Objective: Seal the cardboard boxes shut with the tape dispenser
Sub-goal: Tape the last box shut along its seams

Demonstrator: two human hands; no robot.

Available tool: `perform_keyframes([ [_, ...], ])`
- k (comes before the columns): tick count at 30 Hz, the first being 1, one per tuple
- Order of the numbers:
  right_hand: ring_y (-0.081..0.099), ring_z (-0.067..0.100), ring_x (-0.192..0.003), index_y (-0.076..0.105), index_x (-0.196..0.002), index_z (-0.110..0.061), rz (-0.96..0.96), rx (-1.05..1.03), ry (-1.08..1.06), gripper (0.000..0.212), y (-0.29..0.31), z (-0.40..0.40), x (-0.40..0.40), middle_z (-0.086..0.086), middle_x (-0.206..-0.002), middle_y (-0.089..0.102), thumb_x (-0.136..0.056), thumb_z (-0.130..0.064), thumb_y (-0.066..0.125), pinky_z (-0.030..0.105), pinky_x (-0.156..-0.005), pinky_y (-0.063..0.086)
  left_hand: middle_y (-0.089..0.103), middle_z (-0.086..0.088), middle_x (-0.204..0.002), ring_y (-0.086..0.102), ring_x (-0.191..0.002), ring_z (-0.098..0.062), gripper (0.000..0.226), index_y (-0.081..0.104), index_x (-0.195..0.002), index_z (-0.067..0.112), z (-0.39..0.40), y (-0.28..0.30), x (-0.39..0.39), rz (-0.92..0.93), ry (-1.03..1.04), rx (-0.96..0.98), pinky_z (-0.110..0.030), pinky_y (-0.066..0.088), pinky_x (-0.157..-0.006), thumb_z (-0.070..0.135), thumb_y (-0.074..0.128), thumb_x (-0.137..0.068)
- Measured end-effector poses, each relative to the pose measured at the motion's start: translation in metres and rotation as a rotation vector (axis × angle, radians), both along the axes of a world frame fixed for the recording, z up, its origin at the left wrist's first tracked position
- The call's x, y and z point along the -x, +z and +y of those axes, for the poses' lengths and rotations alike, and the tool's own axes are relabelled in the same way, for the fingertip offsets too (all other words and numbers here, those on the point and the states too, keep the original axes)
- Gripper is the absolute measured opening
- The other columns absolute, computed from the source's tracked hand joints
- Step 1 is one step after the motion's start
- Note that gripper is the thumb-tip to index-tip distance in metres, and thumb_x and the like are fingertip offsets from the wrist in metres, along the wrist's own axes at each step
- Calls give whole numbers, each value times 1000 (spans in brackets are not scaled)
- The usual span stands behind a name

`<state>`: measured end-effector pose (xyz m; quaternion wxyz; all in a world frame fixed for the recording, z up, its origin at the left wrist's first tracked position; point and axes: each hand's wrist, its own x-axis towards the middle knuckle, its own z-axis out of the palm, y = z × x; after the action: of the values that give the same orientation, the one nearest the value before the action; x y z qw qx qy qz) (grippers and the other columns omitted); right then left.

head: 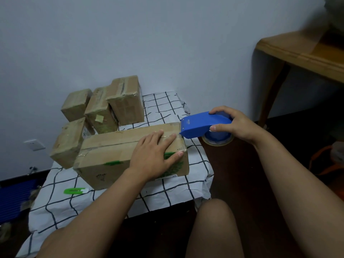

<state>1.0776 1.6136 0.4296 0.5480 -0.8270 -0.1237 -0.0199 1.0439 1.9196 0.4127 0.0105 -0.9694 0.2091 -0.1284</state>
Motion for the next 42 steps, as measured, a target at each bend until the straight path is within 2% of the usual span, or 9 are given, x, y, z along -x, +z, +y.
perform_keyframes([
  [3, 59, -7, -100, 63, -110, -49, -7, -3, -7, 37, -6, -1, 1, -37, -106, 58, -79, -40, 82, 23, -82, 49, 21, 1, -162, 19, -147, -16, 82, 26, -153, 27, -10, 3, -1, 24, -64, -22, -38, 12, -120, 74, 13, -87],
  [7, 60, 2, -103, 62, -114, -48, -13, -10, -31, 40, -13, 1, 3, -32, -112, 58, -79, -42, 81, 29, -85, 51, 32, -1, -157, 33, -141, -19, 87, 26, -152, 21, -22, 3, 3, 50, -53, 55, -36, 27, -114, 76, 22, -85],
  [11, 60, 5, -104, 60, -117, -51, -9, -30, -45, 46, -16, 2, 6, -34, -111, 57, -76, -49, 81, 20, -78, 50, 40, -1, -150, 40, -134, -19, 82, 33, -149, 21, -27, 1, 3, -24, -45, 10, -35, 30, -111, 74, 25, -87],
  [15, 59, 4, -107, 56, -118, -59, -9, -36, -48, 55, -17, 1, 9, -25, -123, 54, -68, -60, 78, 20, -81, 50, 21, -2, -161, 22, -146, -16, 81, 24, -154, 16, -32, -6, 2, -1, -59, 9, -30, 13, -117, 66, 27, -91],
  [20, 55, -13, -101, 56, -118, -58, -3, -20, -46, 49, -20, 2, 9, -40, -111, 52, -75, -53, 80, 16, -78, 47, 10, 1, -163, 16, -149, -15, 89, 11, -156, 22, -31, -5, -2, 61, -52, 34, -34, 17, -118, 77, 16, -87],
  [26, 60, 3, -105, 59, -118, -55, 10, -57, -44, 59, -23, -4, 8, -26, -120, 55, -63, -62, 80, 18, -78, 51, 12, 4, -163, 16, -148, -13, 81, 12, -156, 27, -31, -9, -1, 28, -30, 16, -32, 18, -117, 73, 17, -90],
  [31, 60, 17, -112, 65, -114, -51, 9, -103, -71, 61, -27, -30, 8, -11, -128, 59, -56, -57, 83, 31, -92, 51, 16, 5, -162, 21, -147, -14, 78, 18, -155, 28, -32, -9, 0, 38, -6, 11, -34, 24, -115, 73, 20, -91],
  [37, 58, -8, -105, 65, -107, -58, 2, -34, -8, 48, -16, -31, 12, -35, -112, 60, -64, -45, 84, 8, -85, 45, 24, 8, -160, 29, -143, -15, 82, 20, -153, 33, -32, -6, -1, 42, -5, 30, -37, 35, -109, 75, 17, -83],
  [42, 57, -12, -104, 64, -105, -61, -4, -27, 20, 48, -13, -36, 12, -39, -111, 59, -71, -34, 84, 3, -81, 44, 28, 8, -157, 33, -139, -16, 72, 17, -151, 44, -34, -6, -2, 51, -5, 44, -36, 38, -104, 71, 28, -85],
])
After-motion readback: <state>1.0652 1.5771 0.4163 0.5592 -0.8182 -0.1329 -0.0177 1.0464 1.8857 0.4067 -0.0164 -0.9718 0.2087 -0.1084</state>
